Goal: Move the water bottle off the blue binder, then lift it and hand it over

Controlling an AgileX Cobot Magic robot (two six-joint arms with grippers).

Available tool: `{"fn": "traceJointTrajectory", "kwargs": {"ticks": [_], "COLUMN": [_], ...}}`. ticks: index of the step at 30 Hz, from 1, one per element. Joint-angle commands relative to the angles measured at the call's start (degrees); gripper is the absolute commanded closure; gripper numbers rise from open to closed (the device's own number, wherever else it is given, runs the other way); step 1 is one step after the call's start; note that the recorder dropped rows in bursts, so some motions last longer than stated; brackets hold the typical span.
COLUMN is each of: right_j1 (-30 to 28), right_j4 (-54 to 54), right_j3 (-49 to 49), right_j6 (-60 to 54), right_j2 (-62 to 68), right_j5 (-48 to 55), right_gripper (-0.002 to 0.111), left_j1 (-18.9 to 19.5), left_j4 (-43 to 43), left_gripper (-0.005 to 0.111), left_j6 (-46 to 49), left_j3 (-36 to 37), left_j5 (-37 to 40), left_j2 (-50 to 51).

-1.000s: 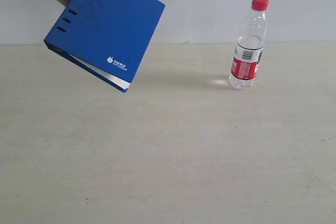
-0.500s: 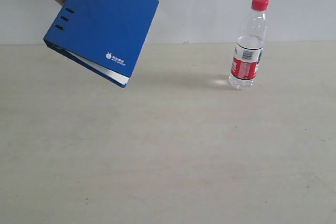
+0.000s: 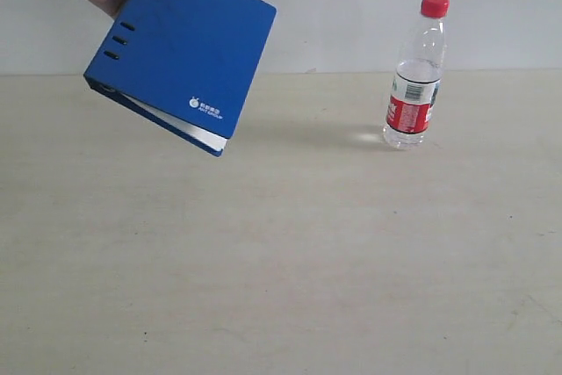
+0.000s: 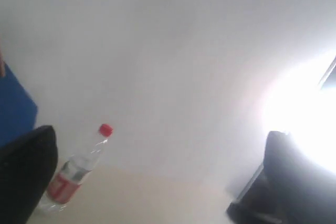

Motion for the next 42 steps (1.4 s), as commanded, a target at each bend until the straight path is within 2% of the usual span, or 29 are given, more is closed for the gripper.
{"fn": "traceJointTrajectory", "kwargs": {"ticks": [1,4,8,11,12,13,16,18,19,20,24,30,42], "right_j1": [0.1,0.1,0.1,0.1,0.1,0.1,0.1,0.1,0.1,0.1,0.1,0.1,0.1], "right_j4": [-0.2,-0.2,-0.2,-0.2,-0.2,-0.2,-0.2,-0.2,-0.2,-0.2,-0.2,-0.2,-0.2], "right_j3": [0.0,0.0,0.0,0.0,0.0,0.0,0.0,0.0,0.0,0.0,0.0,0.0,0.0], "right_j6": [-0.2,-0.1,-0.1,-0.1,-0.1,-0.1,-0.1,-0.1,-0.1,-0.1,-0.1,-0.1,-0.1], "right_j2": [-0.3,-0.3,-0.3,-0.3,-0.3,-0.3,-0.3,-0.3,-0.3,-0.3,-0.2,-0.2,-0.2], "right_j5": [-0.5,-0.5,-0.5,-0.5,-0.5,-0.5,-0.5,-0.3,-0.3,-0.3,-0.1,-0.1,-0.1], "right_gripper": [0.107,0.107,0.107,0.107,0.107,0.107,0.107,0.107,0.107,0.107,0.107,0.107,0.107], "left_j1": [0.2,0.2,0.2,-0.8,-1.2,-2.0,-2.9,-3.4,-3.4,-3.4,-3.4,-3.4,-3.4], "left_j4": [-15.6,-23.0,-30.1,-36.6,-38.3,-39.8,-46.7,-56.8,-64.7,-67.1,-67.3,-67.3,-67.5], "left_gripper": [-0.001,-0.001,-0.001,-0.001,-0.001,-0.001,-0.001,-0.001,-0.001,-0.001,-0.001,-0.001,-0.001], "left_j6": [1.4,10.9,30.7,44.8,46.3,47.7,55.6,66.9,77.6,87.4,105.9,118.3,118.8], "left_j3": [4.5,7.9,11.0,12.8,12.8,12.8,12.8,12.8,12.8,12.8,12.8,12.8,12.8], "left_j5": [-2.3,-2.5,-2.2,1.4,2.4,9.0,19.8,27.9,34.8,40.2,53.9,68.7,67.9], "left_j2": [-0.6,-1.7,-5.4,-9.3,-10.4,-12.3,-14.5,-16.3,-17.5,-17.5,-17.5,-17.5,-17.5]}}
